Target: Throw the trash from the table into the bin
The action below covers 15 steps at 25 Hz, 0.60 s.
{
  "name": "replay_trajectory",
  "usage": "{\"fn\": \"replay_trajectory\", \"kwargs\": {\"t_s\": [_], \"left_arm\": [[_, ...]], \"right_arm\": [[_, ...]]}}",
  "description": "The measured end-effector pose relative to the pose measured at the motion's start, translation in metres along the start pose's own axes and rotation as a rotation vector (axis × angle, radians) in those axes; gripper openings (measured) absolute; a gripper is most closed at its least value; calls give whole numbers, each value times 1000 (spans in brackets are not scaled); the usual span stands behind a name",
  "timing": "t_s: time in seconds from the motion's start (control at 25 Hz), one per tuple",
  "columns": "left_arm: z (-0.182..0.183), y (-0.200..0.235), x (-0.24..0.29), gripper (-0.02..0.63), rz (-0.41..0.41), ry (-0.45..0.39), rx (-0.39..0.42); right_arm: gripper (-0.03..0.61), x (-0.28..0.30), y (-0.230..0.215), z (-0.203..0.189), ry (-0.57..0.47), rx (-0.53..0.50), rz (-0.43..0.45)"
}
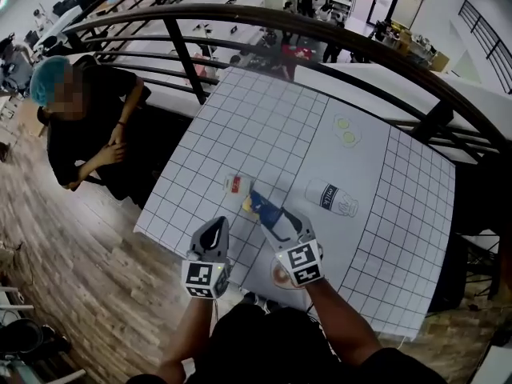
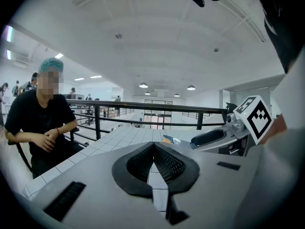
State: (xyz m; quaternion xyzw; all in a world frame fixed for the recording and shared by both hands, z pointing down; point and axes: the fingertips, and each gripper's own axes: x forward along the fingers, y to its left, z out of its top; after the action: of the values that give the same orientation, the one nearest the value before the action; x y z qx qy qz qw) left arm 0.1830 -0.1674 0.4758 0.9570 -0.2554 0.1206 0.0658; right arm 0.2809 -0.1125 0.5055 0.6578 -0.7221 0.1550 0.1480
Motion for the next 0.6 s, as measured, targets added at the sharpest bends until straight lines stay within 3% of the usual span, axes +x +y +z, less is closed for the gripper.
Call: {"fn": "replay_trajectory", "kwargs": {"t_s": [0.32, 0.6], "left_arm": [[7, 3, -56, 21, 131, -49, -10], [0, 21, -122, 23, 280, -39, -17]], "right_arm": [[278, -23, 41, 40, -160, -87, 59], [278, -19, 94, 56, -202, -135, 182]]}}
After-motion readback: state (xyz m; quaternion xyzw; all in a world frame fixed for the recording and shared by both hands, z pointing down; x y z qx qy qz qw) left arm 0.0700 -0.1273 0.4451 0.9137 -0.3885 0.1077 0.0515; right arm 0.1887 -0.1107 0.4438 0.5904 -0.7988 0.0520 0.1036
